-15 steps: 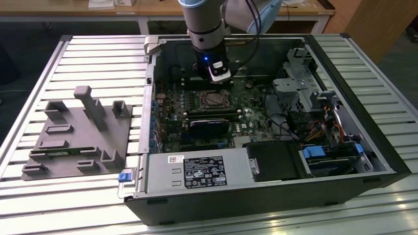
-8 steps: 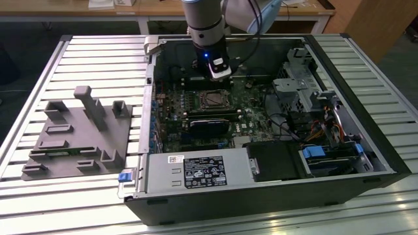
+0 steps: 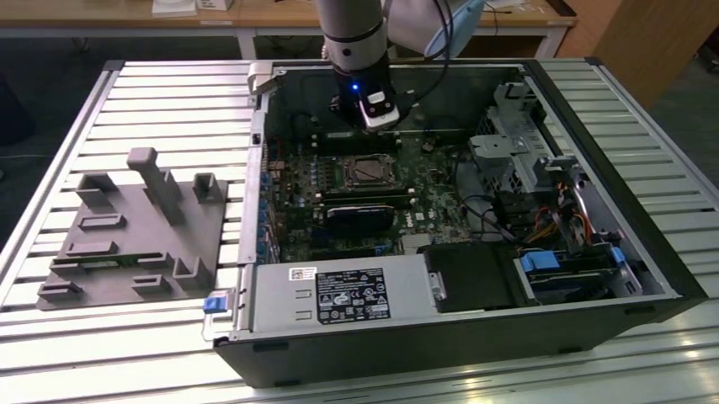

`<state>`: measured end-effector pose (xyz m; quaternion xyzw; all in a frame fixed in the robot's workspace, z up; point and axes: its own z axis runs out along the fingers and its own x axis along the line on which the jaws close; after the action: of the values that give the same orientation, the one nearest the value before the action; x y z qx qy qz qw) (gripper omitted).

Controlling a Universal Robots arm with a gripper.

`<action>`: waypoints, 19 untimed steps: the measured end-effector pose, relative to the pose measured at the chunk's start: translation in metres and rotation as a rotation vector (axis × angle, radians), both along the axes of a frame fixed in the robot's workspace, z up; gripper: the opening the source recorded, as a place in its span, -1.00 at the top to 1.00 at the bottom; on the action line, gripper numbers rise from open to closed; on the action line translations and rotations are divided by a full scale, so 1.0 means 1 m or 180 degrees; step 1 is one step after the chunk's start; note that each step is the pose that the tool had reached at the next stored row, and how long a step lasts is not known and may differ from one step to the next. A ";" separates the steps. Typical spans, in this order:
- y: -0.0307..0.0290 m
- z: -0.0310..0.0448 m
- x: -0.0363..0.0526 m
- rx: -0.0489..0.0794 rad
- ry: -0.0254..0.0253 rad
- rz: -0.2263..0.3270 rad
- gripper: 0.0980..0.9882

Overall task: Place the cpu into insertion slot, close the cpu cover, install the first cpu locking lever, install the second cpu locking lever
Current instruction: 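Install the first cpu locking lever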

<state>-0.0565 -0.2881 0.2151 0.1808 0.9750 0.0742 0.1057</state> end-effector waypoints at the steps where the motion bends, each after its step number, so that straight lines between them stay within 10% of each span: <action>1: 0.0000 0.0000 0.0000 0.0000 0.0000 0.0000 0.98; 14: -0.0064 -0.0004 0.0036 -0.0167 0.0046 -0.0001 0.98; 19: -0.0137 -0.0004 0.0047 -0.0217 0.0110 0.0001 0.98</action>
<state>-0.0519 -0.3018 0.2147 0.1782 0.9787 0.0378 0.0950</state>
